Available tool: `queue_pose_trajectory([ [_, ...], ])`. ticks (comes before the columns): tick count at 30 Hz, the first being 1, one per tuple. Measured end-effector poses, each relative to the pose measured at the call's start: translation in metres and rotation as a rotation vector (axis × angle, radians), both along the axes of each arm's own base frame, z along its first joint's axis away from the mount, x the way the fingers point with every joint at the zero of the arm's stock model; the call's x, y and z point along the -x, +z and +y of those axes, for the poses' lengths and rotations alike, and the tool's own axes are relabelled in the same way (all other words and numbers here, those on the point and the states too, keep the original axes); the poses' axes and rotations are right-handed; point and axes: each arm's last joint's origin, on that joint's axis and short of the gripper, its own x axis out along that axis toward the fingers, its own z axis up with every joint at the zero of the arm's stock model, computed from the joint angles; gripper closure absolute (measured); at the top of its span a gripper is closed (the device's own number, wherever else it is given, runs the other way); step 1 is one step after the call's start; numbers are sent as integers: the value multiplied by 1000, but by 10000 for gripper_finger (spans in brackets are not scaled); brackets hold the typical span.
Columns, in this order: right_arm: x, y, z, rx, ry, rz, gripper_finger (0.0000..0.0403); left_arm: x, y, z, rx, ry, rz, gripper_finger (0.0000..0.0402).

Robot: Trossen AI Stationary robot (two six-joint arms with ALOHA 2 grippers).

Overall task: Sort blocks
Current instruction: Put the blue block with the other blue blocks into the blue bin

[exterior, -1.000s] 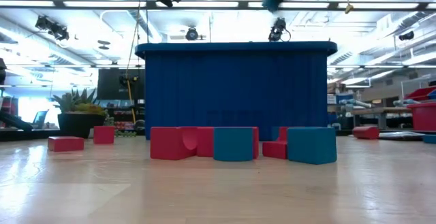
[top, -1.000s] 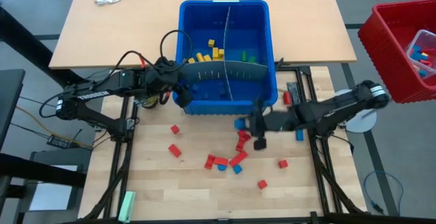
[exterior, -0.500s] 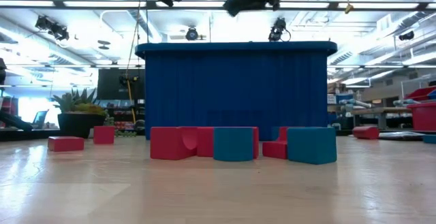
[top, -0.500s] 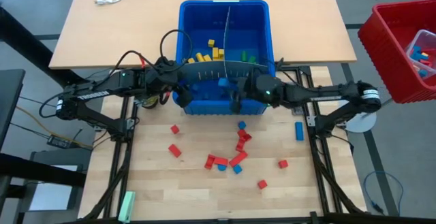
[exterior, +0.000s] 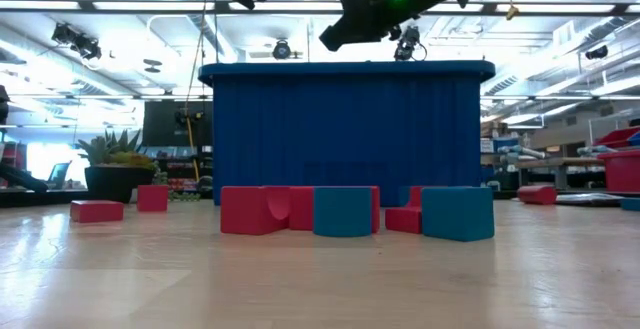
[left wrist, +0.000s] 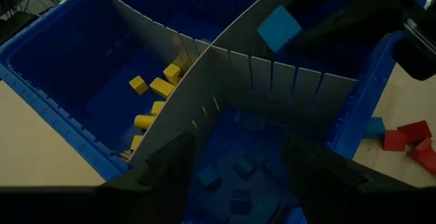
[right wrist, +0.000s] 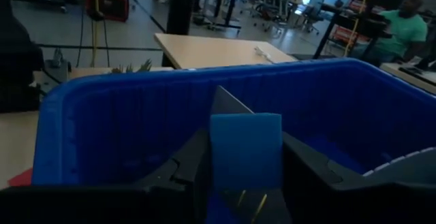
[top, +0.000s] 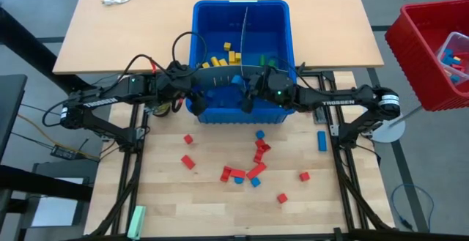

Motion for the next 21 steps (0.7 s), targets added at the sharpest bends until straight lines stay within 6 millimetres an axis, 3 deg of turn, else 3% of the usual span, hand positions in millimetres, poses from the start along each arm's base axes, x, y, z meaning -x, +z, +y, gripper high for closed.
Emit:
queue_pose_trajectory([
  [10, 3, 4, 3, -1, 33, -4, 164, 0, 0, 0, 0, 0, 0, 169],
  [15, 28, 24, 21, -3, 77, 47, 137, 0, 0, 0, 4, -1, 0, 169],
  [21, 69, 48, 55, -40, 233, 101, 143, 0, 0, 0, 5, -2, 0, 169],
])
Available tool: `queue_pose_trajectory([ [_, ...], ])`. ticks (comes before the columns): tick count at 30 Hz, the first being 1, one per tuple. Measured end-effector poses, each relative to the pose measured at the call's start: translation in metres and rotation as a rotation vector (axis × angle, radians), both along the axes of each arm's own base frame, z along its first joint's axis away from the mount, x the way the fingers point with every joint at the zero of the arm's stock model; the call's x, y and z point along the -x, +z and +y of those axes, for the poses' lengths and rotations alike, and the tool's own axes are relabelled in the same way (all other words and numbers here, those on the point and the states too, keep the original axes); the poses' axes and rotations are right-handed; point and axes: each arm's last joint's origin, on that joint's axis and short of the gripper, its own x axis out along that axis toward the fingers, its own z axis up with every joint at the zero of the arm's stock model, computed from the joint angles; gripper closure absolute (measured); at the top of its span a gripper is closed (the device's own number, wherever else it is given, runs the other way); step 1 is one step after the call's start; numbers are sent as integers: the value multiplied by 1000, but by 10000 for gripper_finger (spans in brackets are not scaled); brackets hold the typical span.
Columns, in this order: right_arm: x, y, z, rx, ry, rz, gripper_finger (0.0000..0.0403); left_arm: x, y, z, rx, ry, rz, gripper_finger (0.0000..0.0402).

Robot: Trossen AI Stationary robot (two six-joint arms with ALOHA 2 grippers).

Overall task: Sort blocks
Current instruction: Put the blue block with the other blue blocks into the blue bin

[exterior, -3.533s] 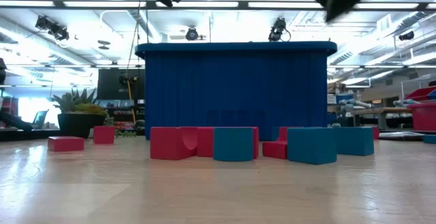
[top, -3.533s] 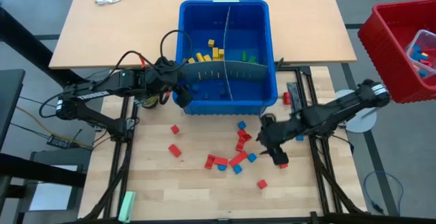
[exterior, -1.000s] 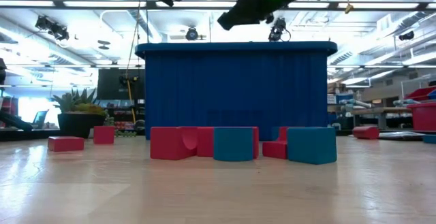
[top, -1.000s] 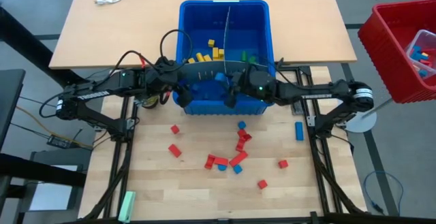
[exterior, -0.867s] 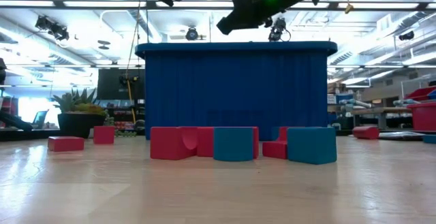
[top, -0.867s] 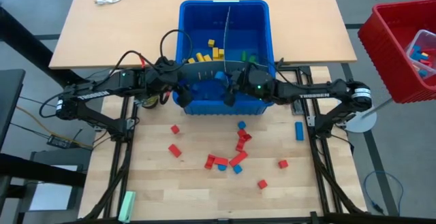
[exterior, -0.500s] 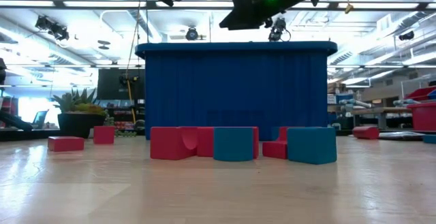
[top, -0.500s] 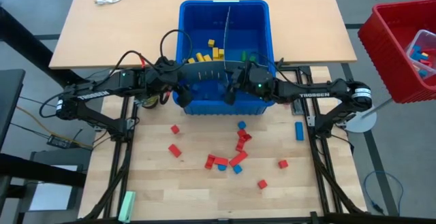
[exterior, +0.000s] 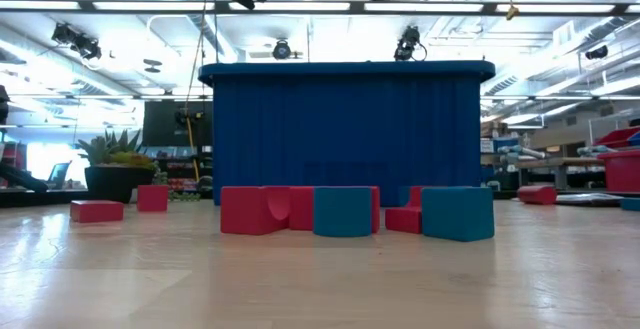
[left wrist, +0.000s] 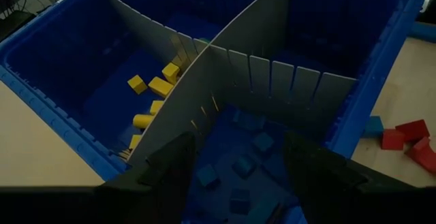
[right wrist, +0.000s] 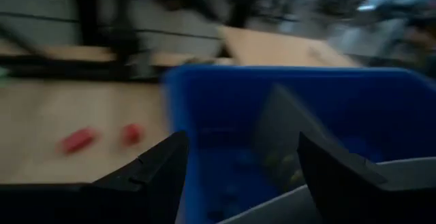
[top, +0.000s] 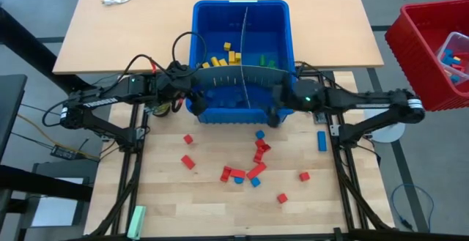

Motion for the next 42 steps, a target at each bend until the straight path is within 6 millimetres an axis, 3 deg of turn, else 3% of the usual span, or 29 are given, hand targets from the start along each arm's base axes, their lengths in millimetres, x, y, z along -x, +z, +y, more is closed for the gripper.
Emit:
queue_pose_trajectory([
  [8, 33, -3, 47, -255, 242, 141, 163, 0, 0, 0, 0, 0, 0, 169],
  [16, 34, -55, 75, -291, 246, 377, 160, 0, 0, 0, 0, 0, 0, 169],
  [22, 23, -105, 76, -319, 158, 527, 129, 0, 0, 0, 0, -3, 0, 169],
  [26, 9, -129, 73, -204, 92, 544, 115, 0, 0, 0, 1, -4, 0, 169],
  [33, -13, -160, 64, 56, 98, 657, 130, 0, 0, 0, 1, -5, 1, 169],
  [42, -25, -195, 52, 135, 110, 814, 154, 0, 0, 0, 3, -8, 1, 169],
])
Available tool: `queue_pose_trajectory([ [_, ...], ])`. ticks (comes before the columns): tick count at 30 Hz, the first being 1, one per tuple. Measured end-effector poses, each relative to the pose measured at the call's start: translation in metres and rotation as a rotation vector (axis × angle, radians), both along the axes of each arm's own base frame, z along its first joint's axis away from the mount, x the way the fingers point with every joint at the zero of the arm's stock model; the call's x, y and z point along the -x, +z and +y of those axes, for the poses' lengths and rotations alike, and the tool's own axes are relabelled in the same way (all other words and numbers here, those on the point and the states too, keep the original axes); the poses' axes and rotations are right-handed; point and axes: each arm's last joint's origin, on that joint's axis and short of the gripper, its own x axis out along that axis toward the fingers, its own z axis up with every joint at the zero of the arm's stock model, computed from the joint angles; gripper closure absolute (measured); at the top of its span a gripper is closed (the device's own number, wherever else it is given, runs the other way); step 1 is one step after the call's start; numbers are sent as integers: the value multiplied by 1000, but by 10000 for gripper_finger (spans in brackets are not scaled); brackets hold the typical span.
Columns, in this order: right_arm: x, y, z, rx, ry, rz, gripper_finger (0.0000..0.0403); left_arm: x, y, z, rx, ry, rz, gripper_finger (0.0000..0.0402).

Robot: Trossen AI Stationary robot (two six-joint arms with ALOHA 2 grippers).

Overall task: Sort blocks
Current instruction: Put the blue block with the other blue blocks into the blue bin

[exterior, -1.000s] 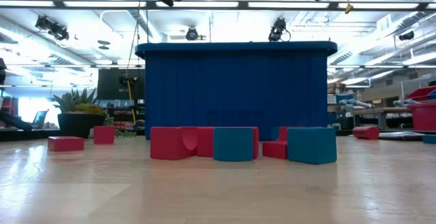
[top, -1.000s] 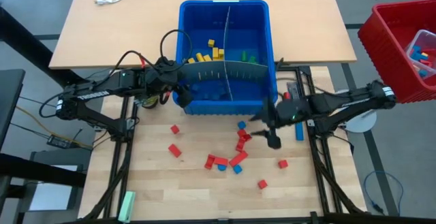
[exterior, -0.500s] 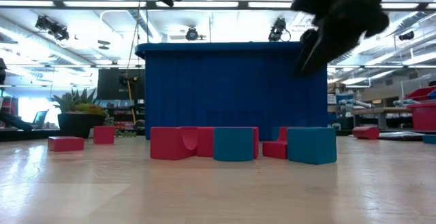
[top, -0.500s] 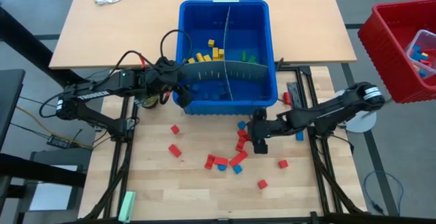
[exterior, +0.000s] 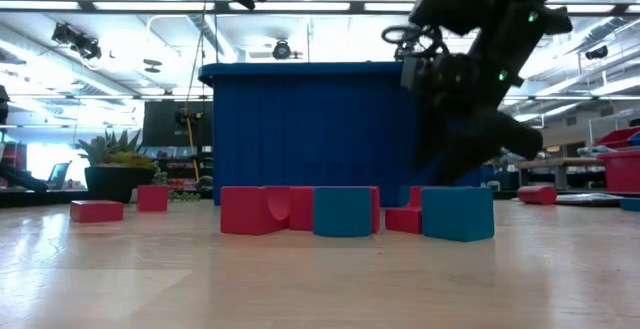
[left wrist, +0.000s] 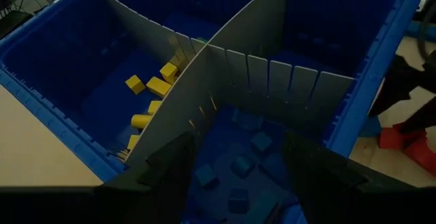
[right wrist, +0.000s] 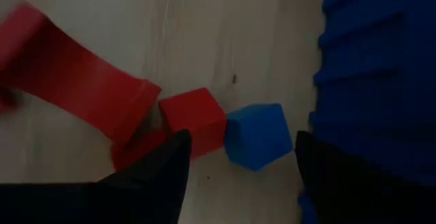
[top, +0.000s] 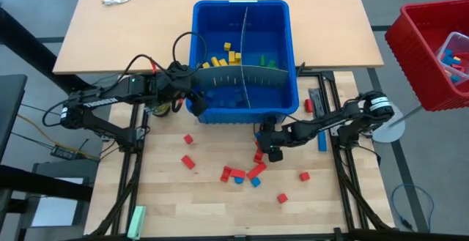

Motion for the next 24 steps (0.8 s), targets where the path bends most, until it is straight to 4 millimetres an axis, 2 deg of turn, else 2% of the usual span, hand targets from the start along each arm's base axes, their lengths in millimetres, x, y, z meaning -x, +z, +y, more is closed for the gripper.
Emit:
queue_pose_trajectory([
  [5, -5, -9, -5, 34, 22, 21, 161, 0, 0, 0, 0, 0, 1, 169],
  [10, -7, -9, -12, 46, 28, 23, 165, 0, 0, 0, 0, 0, 1, 169],
  [16, -6, -11, -20, -74, 38, 35, 172, 0, 0, 0, 0, 0, 0, 169],
  [24, 2, -8, -16, -107, 17, 78, 184, 0, 0, 0, 0, 0, 0, 169],
])
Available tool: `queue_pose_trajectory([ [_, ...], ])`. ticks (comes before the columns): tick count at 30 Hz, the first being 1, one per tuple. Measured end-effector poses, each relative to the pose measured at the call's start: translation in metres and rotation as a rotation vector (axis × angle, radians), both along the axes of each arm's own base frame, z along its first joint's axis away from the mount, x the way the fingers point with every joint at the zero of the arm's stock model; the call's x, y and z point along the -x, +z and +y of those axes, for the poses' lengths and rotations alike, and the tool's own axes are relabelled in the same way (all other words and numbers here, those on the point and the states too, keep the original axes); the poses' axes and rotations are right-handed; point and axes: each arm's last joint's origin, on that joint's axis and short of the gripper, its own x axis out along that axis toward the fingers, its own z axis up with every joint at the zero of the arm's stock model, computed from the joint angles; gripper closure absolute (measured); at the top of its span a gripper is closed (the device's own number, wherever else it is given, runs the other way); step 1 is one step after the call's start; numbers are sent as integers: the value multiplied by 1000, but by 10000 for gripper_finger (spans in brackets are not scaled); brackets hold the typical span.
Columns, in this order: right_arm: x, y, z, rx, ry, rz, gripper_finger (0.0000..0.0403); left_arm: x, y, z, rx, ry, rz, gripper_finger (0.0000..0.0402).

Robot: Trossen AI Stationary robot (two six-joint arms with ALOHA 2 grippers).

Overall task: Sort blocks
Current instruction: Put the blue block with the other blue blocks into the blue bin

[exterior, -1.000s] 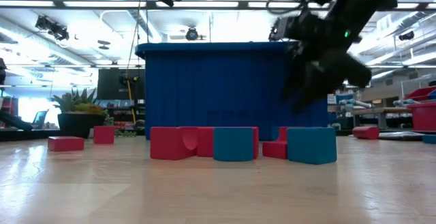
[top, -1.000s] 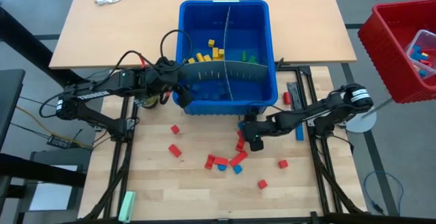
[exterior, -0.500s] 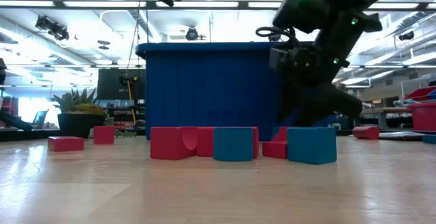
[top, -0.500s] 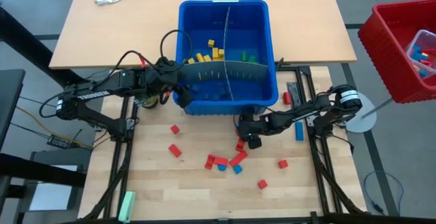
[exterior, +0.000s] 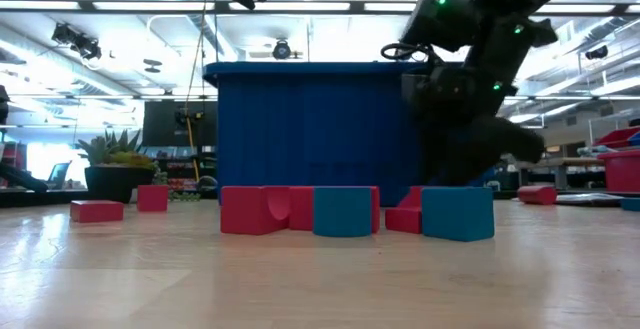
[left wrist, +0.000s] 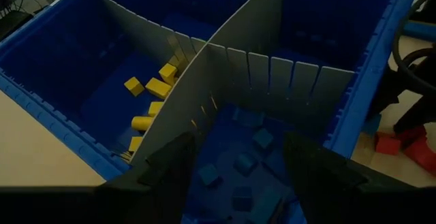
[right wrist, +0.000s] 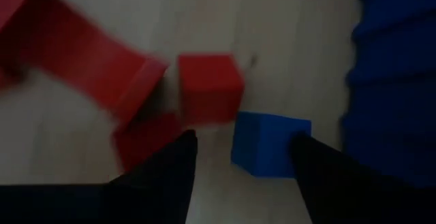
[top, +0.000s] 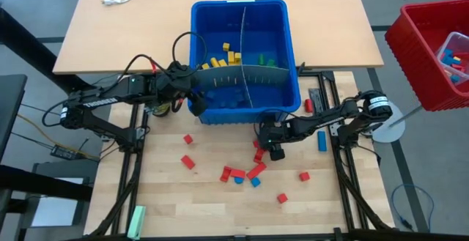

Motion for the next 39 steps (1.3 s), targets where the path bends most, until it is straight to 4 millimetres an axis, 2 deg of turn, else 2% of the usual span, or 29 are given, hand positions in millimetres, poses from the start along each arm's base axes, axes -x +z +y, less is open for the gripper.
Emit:
queue_pose_trajectory([
  [10, 28, 24, 25, -185, 9, 64, 190, -3, -2, 0, 1, 0, 9, 169],
  [18, 35, 43, 21, -134, -78, -30, 191, -17, -12, 2, -5, -23, 60, 169],
  [25, 23, 22, 8, -150, -133, 28, 191, -19, -14, 2, -2, -29, 68, 169],
  [29, 18, 6, 7, -247, -138, 93, 191, -19, -14, 2, -1, -29, 70, 169],
  [33, 16, -2, 8, -242, -138, 117, 197, -19, -14, 2, -1, -30, 71, 169],
  [36, 14, -4, 7, -238, -143, 111, 217, -19, -14, 2, -1, -29, 71, 169],
  [39, 14, -3, 7, -239, -142, 102, 262, -19, -14, 2, -1, -29, 70, 169],
])
